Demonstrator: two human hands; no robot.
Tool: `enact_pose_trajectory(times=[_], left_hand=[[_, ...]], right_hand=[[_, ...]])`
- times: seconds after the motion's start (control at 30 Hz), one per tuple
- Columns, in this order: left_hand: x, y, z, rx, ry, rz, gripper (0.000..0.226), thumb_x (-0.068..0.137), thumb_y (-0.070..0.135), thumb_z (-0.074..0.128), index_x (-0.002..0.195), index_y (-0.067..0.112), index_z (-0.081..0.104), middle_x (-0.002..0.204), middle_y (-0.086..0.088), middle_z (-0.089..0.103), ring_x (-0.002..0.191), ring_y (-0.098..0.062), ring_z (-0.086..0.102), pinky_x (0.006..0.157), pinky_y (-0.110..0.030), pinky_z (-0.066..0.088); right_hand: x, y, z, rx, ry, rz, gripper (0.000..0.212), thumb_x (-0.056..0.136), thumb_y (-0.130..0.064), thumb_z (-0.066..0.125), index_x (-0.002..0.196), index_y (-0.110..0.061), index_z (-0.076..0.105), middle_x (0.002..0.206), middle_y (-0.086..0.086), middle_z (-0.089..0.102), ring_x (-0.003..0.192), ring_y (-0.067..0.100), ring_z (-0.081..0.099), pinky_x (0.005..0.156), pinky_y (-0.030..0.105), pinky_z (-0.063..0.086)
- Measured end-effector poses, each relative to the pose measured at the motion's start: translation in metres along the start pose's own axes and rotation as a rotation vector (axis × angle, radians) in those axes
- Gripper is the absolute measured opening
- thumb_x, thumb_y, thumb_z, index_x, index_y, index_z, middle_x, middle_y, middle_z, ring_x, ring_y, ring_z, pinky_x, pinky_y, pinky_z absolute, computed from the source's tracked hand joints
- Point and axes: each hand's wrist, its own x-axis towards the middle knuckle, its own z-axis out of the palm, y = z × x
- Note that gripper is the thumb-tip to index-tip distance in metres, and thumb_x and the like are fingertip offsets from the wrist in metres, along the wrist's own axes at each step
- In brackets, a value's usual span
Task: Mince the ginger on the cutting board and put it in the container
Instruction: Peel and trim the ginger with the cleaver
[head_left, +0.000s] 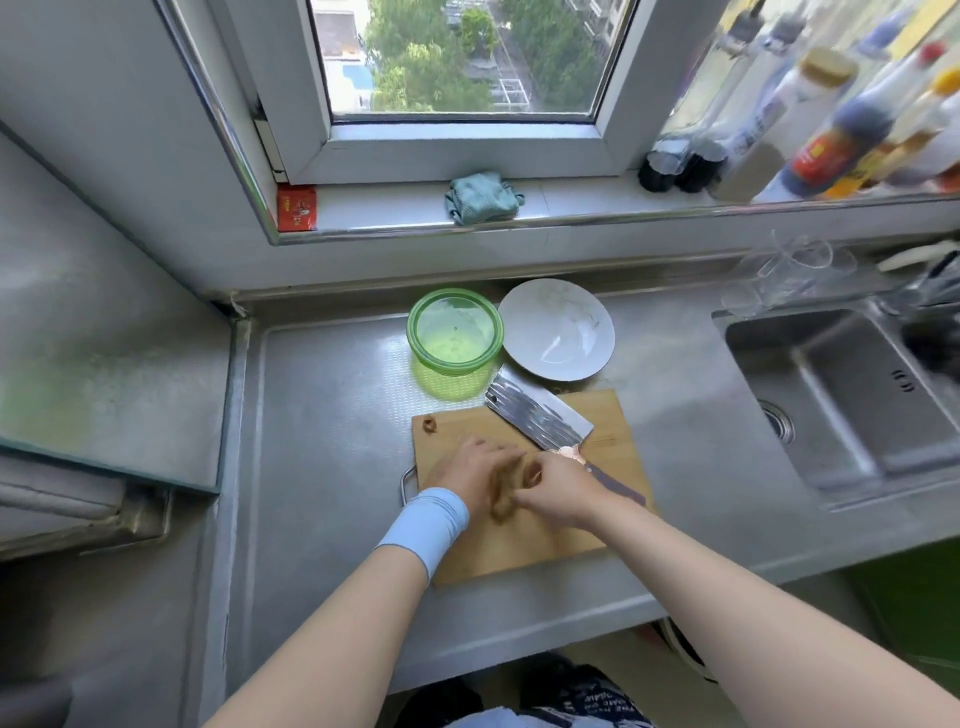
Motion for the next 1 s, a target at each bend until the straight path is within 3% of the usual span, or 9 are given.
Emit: enact_pose_trajectory(times=[0.1,0.27,0.43,0.57,0.63,0.73,0.83,0.93,1.0], left_hand=[[-0.003,-0.001,0.004,0.043,0.039,-0.053,0.053,0.087,0.024,0.065,0.136,0.043,0.053,0.127,0.007,0.053,0.121,-0.019,0.041,0.092,-0.026,0.033],[-0.017,0.002,0.009,0.054,0.113,-0.300,0.033,0.083,0.048,0.068,0.110,0.033,0.057,0.110,0.009,0.055,0.115,-0.015,0.046,0.081,-0.029,0.037],[-0.028,0.021,0.018,0.128,0.141,-0.439,0.033,0.078,0.055,0.065,0.090,0.028,0.051,0.100,0.007,0.060,0.104,-0.019,0.052,0.082,-0.032,0.040],[-0.027,0.032,0.022,0.198,0.163,-0.494,0.036,0.078,0.061,0.058,0.085,0.027,0.051,0.097,0.006,0.063,0.103,-0.022,0.055,0.086,-0.034,0.042],[-0.025,0.031,0.027,0.171,0.243,-0.478,0.040,0.083,0.067,0.053,0.092,0.028,0.058,0.101,0.006,0.062,0.106,-0.020,0.052,0.091,-0.034,0.040],[-0.020,0.031,0.037,-0.075,0.360,-0.355,0.034,0.089,0.054,0.062,0.108,0.026,0.065,0.103,0.005,0.059,0.106,-0.018,0.052,0.095,-0.036,0.042],[-0.018,0.039,0.041,-0.187,0.372,-0.378,0.026,0.087,0.051,0.067,0.098,0.027,0.069,0.095,0.007,0.060,0.089,-0.015,0.060,0.082,-0.033,0.050],[-0.018,0.047,0.044,-0.313,0.422,-0.443,0.019,0.085,0.046,0.072,0.090,0.027,0.069,0.089,0.011,0.063,0.074,-0.002,0.059,0.076,-0.020,0.050],[-0.019,0.047,0.051,-0.317,0.449,-0.428,0.019,0.086,0.041,0.073,0.089,0.023,0.070,0.088,0.011,0.062,0.073,-0.003,0.058,0.073,-0.014,0.046]], right_hand=[[-0.003,0.004,0.004,0.141,0.002,-0.061,0.016,0.080,-0.026,0.069,0.095,-0.027,0.064,0.082,-0.010,0.066,0.076,0.014,0.065,0.063,0.028,0.052],[0.000,0.018,0.000,0.162,-0.003,-0.119,0.046,0.081,-0.015,0.070,0.126,-0.020,0.064,0.097,-0.010,0.064,0.094,0.009,0.062,0.079,0.018,0.045],[0.005,0.026,-0.002,0.061,0.025,-0.246,0.040,0.082,0.002,0.058,0.117,-0.015,0.069,0.108,0.003,0.070,0.095,0.013,0.062,0.083,0.018,0.046],[0.010,0.030,-0.010,0.023,0.082,-0.349,0.032,0.091,-0.002,0.054,0.114,-0.013,0.072,0.115,0.005,0.069,0.108,0.020,0.063,0.089,0.023,0.046],[0.011,0.036,-0.017,-0.021,0.185,-0.366,0.033,0.092,-0.005,0.053,0.117,-0.017,0.071,0.117,0.005,0.063,0.112,0.021,0.057,0.088,0.029,0.045],[0.010,0.053,-0.026,-0.191,0.318,-0.278,0.036,0.089,-0.015,0.056,0.125,-0.020,0.058,0.120,0.007,0.048,0.115,0.028,0.046,0.091,0.036,0.040],[0.008,0.068,-0.032,-0.252,0.190,-0.200,0.049,0.091,-0.025,0.060,0.136,-0.023,0.040,0.123,0.009,0.043,0.119,0.031,0.044,0.093,0.039,0.040],[0.009,0.071,-0.034,-0.267,0.093,-0.240,0.061,0.097,-0.018,0.052,0.151,-0.022,0.024,0.130,0.013,0.042,0.123,0.035,0.044,0.095,0.041,0.041],[0.010,0.070,-0.034,-0.282,0.091,-0.262,0.064,0.097,-0.014,0.046,0.155,-0.018,0.019,0.133,0.014,0.040,0.124,0.035,0.043,0.092,0.039,0.041]])
